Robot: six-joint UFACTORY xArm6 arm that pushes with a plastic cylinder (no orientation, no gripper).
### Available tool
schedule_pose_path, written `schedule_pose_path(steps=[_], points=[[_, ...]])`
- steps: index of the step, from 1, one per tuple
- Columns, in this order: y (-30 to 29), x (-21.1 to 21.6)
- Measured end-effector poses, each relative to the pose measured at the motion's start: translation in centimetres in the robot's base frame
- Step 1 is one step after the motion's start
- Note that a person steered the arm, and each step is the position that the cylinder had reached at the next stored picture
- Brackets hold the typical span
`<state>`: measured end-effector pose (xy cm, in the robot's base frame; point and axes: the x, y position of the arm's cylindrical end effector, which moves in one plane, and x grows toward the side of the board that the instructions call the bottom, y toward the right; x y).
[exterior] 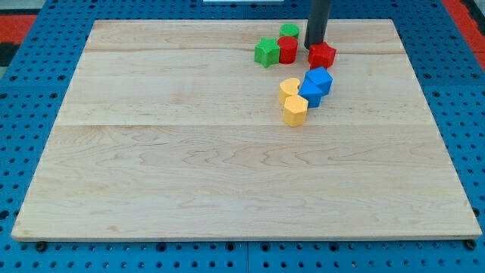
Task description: Slightly touch above the red star
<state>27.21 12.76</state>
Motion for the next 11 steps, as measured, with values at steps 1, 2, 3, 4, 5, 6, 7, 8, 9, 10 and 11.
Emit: schedule_pose_path(steps=[1,2,3,4,5,6,7,8,9,10,11], points=[[0.3,1.3],[3.5,1.4],[14.0,2.2],[12.5,5.9],[7.4,7.3],[5.9,4.0],[5.9,1.9],[5.3,1.8],[2.9,1.8],[2.5,1.4],[-0.1,1.3]])
